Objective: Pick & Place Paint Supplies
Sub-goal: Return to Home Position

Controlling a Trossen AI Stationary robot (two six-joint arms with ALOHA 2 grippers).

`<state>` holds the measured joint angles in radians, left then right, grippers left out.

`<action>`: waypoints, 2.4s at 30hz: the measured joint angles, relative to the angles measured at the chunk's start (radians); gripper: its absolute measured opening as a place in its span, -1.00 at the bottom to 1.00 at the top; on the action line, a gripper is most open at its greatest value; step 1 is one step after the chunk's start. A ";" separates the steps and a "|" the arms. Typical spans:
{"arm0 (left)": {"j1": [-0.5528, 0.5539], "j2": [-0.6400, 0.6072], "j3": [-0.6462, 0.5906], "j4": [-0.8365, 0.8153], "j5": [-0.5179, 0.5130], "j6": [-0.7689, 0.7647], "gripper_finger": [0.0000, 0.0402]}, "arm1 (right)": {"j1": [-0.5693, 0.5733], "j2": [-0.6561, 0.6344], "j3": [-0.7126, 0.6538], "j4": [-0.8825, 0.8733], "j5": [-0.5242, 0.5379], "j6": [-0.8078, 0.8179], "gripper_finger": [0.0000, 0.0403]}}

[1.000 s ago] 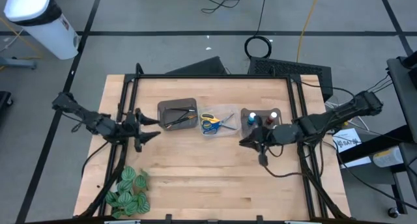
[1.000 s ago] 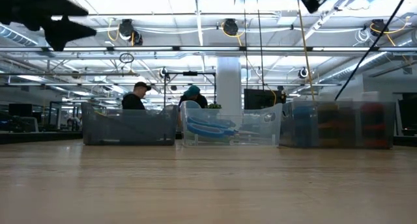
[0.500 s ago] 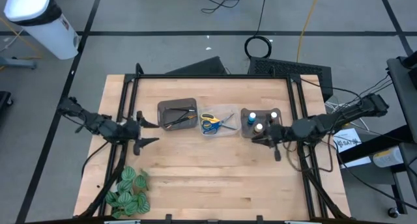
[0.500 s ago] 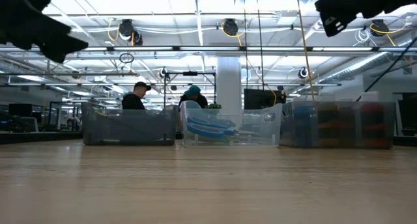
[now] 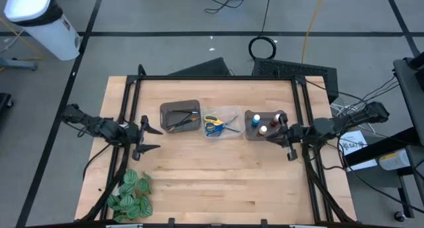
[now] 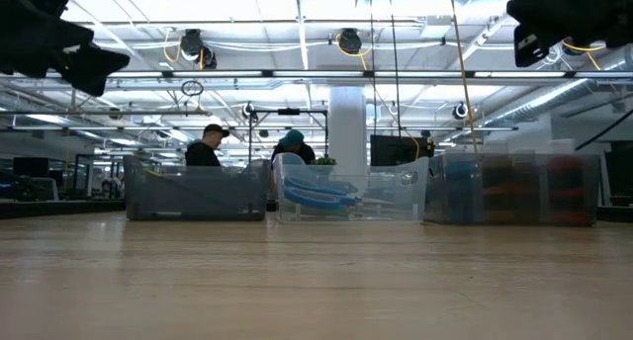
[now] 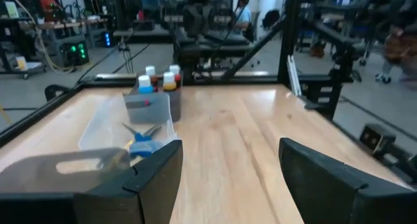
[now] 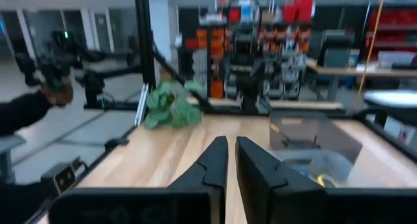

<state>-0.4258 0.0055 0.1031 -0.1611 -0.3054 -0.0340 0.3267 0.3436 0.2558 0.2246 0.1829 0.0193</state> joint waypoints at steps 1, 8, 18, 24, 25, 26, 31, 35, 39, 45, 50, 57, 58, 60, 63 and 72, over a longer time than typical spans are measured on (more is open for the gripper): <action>0.008 0.000 -0.002 0.008 0.008 -0.003 0.33 | 0.000 -0.018 -0.013 0.012 0.000 -0.005 -0.91; 0.057 0.002 -0.077 0.183 0.077 0.002 0.33 | 0.000 -0.090 -0.114 0.093 0.003 -0.046 -0.91; 0.138 0.000 -0.069 0.152 0.148 0.056 0.33 | -0.001 -0.113 -0.228 0.182 0.060 -0.084 -0.91; 0.284 0.000 -0.047 0.076 0.226 0.013 0.33 | -0.013 -0.240 -0.220 0.044 0.405 -0.137 -0.91; 0.309 0.000 -0.049 0.079 0.256 0.010 0.33 | -0.022 -0.264 -0.221 0.022 0.449 -0.134 -0.91; 0.334 0.000 -0.050 0.079 0.287 0.009 0.33 | -0.034 -0.282 -0.221 0.002 0.469 -0.125 -0.91; 0.455 0.000 -0.051 0.079 0.393 -0.012 0.33 | -0.137 -0.327 -0.240 -0.046 0.352 -0.107 -0.91; 0.522 0.000 -0.051 0.089 0.474 -0.014 0.33 | -0.266 -0.316 -0.240 -0.111 0.179 -0.061 -0.91; 0.564 0.001 -0.051 0.096 0.531 -0.032 0.33 | -0.398 -0.315 -0.240 -0.179 -0.065 -0.051 -0.91; 0.584 0.001 -0.051 0.096 0.533 -0.022 0.33 | -0.483 -0.261 -0.240 -0.195 -0.232 -0.081 -0.91; 0.582 0.001 -0.051 0.096 0.522 -0.016 0.33 | -0.483 -0.216 -0.241 -0.184 -0.233 -0.037 -0.91; 0.582 0.001 -0.052 0.106 0.514 -0.002 0.33 | -0.483 -0.202 -0.241 -0.184 -0.233 -0.032 -0.91; 0.582 0.001 -0.052 0.106 0.514 -0.002 0.33 | -0.483 -0.202 -0.241 -0.184 -0.233 -0.031 -0.91; 0.582 0.001 -0.052 0.106 0.514 -0.002 0.33 | -0.483 -0.202 -0.241 -0.184 -0.233 -0.031 -0.91; 0.582 0.001 -0.052 0.106 0.514 -0.002 0.33 | -0.483 -0.202 -0.241 -0.184 -0.233 -0.031 -0.91; 0.582 0.001 -0.052 0.106 0.514 -0.003 0.33 | -0.483 -0.202 -0.241 -0.184 -0.233 -0.031 -0.91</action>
<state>0.1566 0.0063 0.0513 -0.0555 0.2085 -0.0372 -0.1562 0.1417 0.0147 0.0402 -0.0502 -0.0120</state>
